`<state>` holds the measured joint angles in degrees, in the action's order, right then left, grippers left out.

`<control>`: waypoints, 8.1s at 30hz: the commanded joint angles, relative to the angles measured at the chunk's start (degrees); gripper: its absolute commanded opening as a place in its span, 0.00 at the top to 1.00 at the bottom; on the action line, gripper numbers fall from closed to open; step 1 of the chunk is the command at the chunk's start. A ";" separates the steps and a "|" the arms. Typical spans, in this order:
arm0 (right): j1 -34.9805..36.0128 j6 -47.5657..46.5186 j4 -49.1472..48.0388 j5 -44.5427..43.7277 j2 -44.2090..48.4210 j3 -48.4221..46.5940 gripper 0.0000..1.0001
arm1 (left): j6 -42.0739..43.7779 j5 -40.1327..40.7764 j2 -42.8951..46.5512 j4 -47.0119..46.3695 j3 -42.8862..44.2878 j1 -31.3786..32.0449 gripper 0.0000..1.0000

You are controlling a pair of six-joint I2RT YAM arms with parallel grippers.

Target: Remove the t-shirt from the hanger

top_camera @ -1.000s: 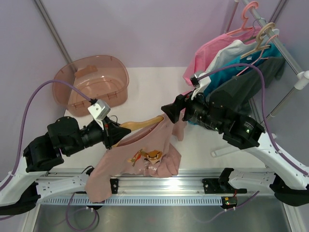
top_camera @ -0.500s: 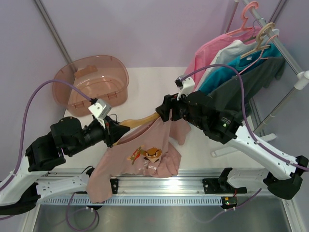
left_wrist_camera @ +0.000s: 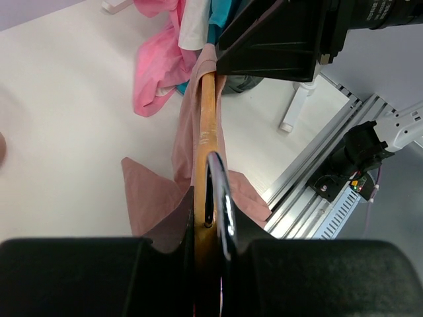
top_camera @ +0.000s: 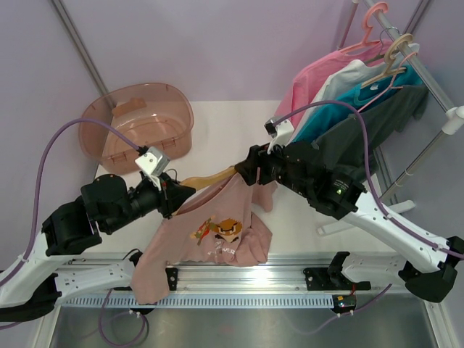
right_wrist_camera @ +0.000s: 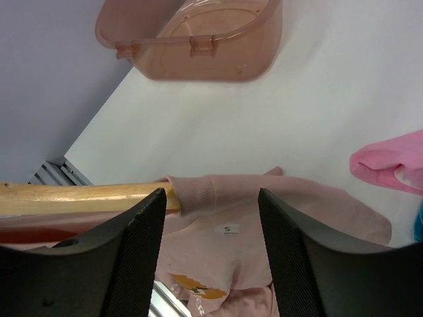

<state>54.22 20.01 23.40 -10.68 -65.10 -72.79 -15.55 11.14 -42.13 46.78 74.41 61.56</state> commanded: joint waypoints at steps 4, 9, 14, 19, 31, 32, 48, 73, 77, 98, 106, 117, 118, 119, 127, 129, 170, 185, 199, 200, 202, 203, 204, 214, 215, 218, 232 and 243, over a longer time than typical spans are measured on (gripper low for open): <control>-0.08 0.64 -3.27 2.94 -0.64 1.16 0.38 | -1.06 2.22 -0.41 -5.56 1.00 0.05 1.00; 0.01 0.38 -3.71 1.71 -2.05 1.43 0.41 | -1.15 1.87 -0.50 -5.83 1.09 0.05 1.00; 0.01 0.82 -4.85 -0.31 -3.71 0.99 0.87 | -1.41 0.99 -0.41 -6.79 -0.05 0.05 1.00; -0.08 0.56 -3.45 -3.45 -4.95 0.28 1.00 | -1.32 1.08 1.43 -8.20 -0.93 0.05 1.00; -6.20 -0.15 -0.53 -18.43 -5.39 -0.69 1.00 | -0.36 0.99 10.13 -8.11 -0.94 0.05 1.00; -7.45 0.55 -1.33 -16.85 -5.21 1.06 1.00 | -0.27 0.73 10.66 -8.20 -0.67 0.05 1.00; -11.85 1.17 -7.57 -0.05 -6.62 4.59 1.00 | 0.70 -5.52 16.02 -17.60 -4.18 0.05 1.00; -14.05 6.62 -15.59 8.85 -11.87 4.44 1.00 | 1.93 -5.86 13.11 -62.79 -14.55 0.05 1.00; -16.42 6.27 -9.70 7.42 -16.62 -6.99 1.00 | 1.67 -7.26 17.76 -59.62 -15.78 0.05 1.00; -18.44 4.52 -10.05 18.85 -38.16 -16.75 1.00 | -1.23 -9.72 22.19 -64.45 -14.12 0.05 1.00; -17.92 2.84 -5.74 19.04 -44.05 -20.19 1.00 | -1.59 -10.00 17.26 -72.36 -11.58 0.05 1.00; -12.75 -5.32 -3.27 30.98 -35.63 -11.16 0.23 | -0.44 -9.73 22.33 -62.52 -16.92 0.05 1.00; -9.86 -6.38 -2.57 30.02 -35.45 -9.40 0.08 | -0.71 -9.56 23.66 -62.26 -18.32 0.05 1.00; -8.44 -6.56 -1.96 28.79 -35.71 -8.77 0.03 | -0.97 -9.03 25.06 -62.08 -20.86 0.05 1.00; 1.59 -7.18 -5.11 24.31 -35.09 -0.07 0.01 | -2.82 -7.80 32.72 -54.97 -22.30 0.05 1.00; 4.47 -7.35 -4.51 22.03 -36.49 0.11 0.01 | -3.08 -7.88 33.51 -53.73 -21.86 0.05 1.00; -9.48 -7.53 11.24 -8.40 -41.42 -41.91 1.00 | -2.47 -14.56 33.16 -43.80 -21.94 0.05 1.00; -10.09 -7.35 3.32 20.88 -39.59 -23.71 0.37 | -2.82 -25.80 29.83 -31.68 -22.56 0.05 1.00; -17.74 -17.45 28.80 28.95 -18.67 -36.28 0.07 | -4.31 -35.66 25.61 -19.28 -21.85 0.05 1.00; -17.74 -17.72 28.98 30.52 -16.14 -35.76 0.07 | -4.75 -35.48 24.30 -19.10 -22.20 0.05 1.00; -17.74 -18.95 29.33 31.41 -13.84 -34.53 0.07 | -5.10 -36.36 23.41 -18.84 -22.55 0.05 1.00; -17.74 -19.04 29.60 31.59 -12.78 -34.17 0.07 | -4.93 -36.53 22.97 -18.40 -22.64 0.05 1.00; -17.74 -19.13 30.47 31.77 -11.03 -33.99 0.07 | -4.49 -36.19 22.80 -18.05 -22.99 0.05 1.00; -14.41 -24.23 29.26 54.46 1.81 -17.51 0.09 | -2.99 -37.15 14.18 -17.95 -22.47 0.05 1.00; -13.10 -24.14 28.38 53.49 4.26 -15.90 0.08 | -3.08 -37.24 13.48 -18.39 -22.64 0.05 1.00; -5.81 -23.97 26.53 47.61 8.13 -12.12 0.08 | -3.26 -36.97 12.52 -19.10 -22.12 0.05 1.00; 0.01 -24.85 23.63 43.91 6.83 -0.86 0.12 | -1.15 -36.01 10.05 -15.50 -20.80 0.05 1.00; 8.44 -24.05 14.49 40.05 -0.46 4.24 0.21 | -1.67 -39.52 8.91 -20.59 -22.11 0.05 1.00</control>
<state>59.16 -3.46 42.11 32.29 -62.72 -69.52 -16.80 -25.43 -32.71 32.42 50.94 61.45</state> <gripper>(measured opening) 0.803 0.138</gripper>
